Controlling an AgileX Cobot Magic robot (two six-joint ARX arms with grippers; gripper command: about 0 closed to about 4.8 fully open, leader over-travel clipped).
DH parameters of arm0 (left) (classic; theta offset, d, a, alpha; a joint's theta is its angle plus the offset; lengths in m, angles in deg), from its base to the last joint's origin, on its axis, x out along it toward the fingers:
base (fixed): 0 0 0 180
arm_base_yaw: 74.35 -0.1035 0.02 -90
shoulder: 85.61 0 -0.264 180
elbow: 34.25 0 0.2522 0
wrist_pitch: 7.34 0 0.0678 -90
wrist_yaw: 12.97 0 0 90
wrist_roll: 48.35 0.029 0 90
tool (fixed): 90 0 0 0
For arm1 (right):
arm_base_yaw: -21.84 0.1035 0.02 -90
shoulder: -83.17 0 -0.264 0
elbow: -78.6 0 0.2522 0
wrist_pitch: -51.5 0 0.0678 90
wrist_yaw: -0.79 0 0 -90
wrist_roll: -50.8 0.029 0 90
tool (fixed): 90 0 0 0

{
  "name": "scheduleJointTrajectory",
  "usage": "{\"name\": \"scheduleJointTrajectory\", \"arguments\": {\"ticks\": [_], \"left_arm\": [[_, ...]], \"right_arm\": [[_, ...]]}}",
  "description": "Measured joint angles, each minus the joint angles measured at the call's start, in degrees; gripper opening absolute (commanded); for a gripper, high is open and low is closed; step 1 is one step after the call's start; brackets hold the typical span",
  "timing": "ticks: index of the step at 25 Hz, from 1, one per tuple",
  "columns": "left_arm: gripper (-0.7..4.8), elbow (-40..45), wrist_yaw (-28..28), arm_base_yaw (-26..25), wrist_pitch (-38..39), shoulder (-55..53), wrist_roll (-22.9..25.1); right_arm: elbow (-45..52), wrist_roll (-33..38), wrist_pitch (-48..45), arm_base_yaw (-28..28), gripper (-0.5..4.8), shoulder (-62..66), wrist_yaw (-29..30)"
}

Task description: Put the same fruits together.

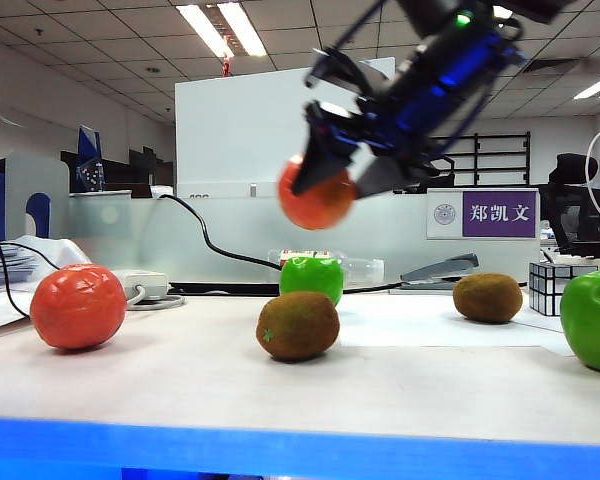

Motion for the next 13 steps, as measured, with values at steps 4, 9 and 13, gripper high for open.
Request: {"name": "scheduleJointTrajectory", "arguments": {"ticks": [4,9,13], "left_arm": [[0.76,0.0,0.0,0.0,-0.1,0.0,0.0],[0.76,0.0,0.0,0.0,-0.3,0.0,0.0],[0.76,0.0,0.0,0.0,-0.3,0.0,0.0]], "right_arm": [[-3.6,-0.3,0.7,3.5,-0.06,4.3,1.4],[-6.8,-0.4,1.8,8.1,-0.06,10.9,0.9],[-8.1,-0.5,2.0,9.9,-0.06,13.6,0.7]]}}
